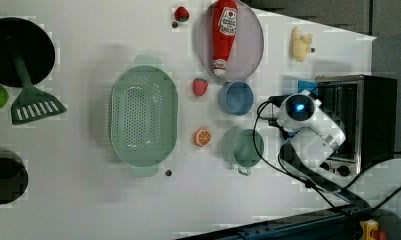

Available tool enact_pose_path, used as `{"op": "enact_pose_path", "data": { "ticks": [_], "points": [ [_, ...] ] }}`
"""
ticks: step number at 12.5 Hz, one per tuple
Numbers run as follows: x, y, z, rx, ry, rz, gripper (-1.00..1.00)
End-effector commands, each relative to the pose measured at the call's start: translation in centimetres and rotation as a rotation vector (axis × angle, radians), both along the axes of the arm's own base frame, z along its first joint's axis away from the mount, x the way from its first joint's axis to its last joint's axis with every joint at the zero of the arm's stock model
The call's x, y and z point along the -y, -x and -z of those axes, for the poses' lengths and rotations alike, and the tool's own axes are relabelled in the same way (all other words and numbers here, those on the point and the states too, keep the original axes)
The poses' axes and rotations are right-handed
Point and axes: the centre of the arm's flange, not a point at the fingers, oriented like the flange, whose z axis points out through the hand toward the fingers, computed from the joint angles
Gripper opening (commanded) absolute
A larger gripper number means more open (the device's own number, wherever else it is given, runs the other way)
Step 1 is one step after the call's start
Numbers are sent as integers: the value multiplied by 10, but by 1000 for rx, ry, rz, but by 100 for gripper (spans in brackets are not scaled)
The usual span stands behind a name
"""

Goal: Flap open oven.

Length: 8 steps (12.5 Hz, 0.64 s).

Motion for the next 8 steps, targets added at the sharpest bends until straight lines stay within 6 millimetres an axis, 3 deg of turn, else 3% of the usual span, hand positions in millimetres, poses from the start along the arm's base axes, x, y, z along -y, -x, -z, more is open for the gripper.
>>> {"op": "enact_pose_path", "data": {
  "ticks": [1, 3, 5, 8],
  "points": [
    [-24, -45, -110, 285, -189, 249, -65],
    [-19, -52, -180, 377, -324, 468, -65],
    [-13, -45, -255, 397, -425, 631, -65],
    [-1, -30, -364, 431, -491, 696, -65]
  ]
}}
